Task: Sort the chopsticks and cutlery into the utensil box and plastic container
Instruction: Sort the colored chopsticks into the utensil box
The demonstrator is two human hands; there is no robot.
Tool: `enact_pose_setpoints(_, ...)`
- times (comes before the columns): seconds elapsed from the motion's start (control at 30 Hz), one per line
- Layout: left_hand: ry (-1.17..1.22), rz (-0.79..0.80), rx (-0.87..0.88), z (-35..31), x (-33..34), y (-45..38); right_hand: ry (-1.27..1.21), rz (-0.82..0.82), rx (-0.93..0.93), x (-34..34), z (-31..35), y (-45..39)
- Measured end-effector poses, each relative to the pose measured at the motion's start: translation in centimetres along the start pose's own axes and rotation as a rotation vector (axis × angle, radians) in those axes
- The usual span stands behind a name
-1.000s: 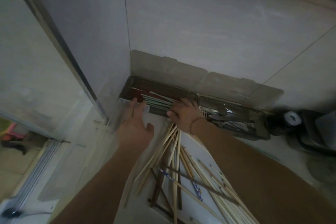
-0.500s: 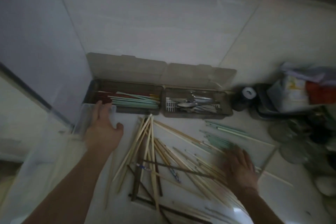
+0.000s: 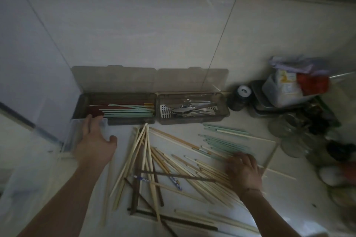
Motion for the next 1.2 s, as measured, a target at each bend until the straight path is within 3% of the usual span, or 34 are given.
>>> enact_pose_setpoints(0.2,0.021,-0.036,0.013,-0.3,-0.3,0.2,0.090,0.100,0.047,-0.2,0.5,-1.0)
enact_pose_setpoints(0.33,0.012,-0.058,0.018,-0.2,-0.4,0.2,-0.068,-0.102,0.020,-1.2,1.8,-1.4)
enact_pose_setpoints(0.47,0.013,-0.064,0.014,-0.1,-0.4,0.1,-0.384,-0.125,-0.032,-3.3,8.5,-3.5)
enact_pose_setpoints(0.6,0.024,-0.063,0.047,0.6,0.0,-0.1,-0.467,-0.072,-0.236,-3.8,17.5,-7.6)
enact_pose_setpoints(0.7,0.031,-0.054,0.042,0.8,0.0,-0.1,-0.395,-0.062,-0.413,-3.7,22.8,-10.5)
enact_pose_setpoints(0.87,0.057,-0.046,0.034,0.8,0.0,-0.1,-0.174,0.030,-0.526,-2.9,27.4,-13.6)
enact_pose_setpoints(1.03,0.074,-0.058,0.041,0.7,-0.2,0.0,0.010,0.121,-0.564,-2.6,28.2,-13.5)
enact_pose_setpoints(1.2,0.071,-0.043,0.026,0.7,0.0,-0.1,-0.102,0.135,-0.623,-2.1,26.4,-13.6)
Point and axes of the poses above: each hand's wrist, its own y-axis away from the middle knuckle, its own x-axis out of the palm, z = x × y, the point moved 1 cm from there along -y, towards the middle knuckle, and after that the axes turned 2 degrees about -x, right-handed, at the moved point
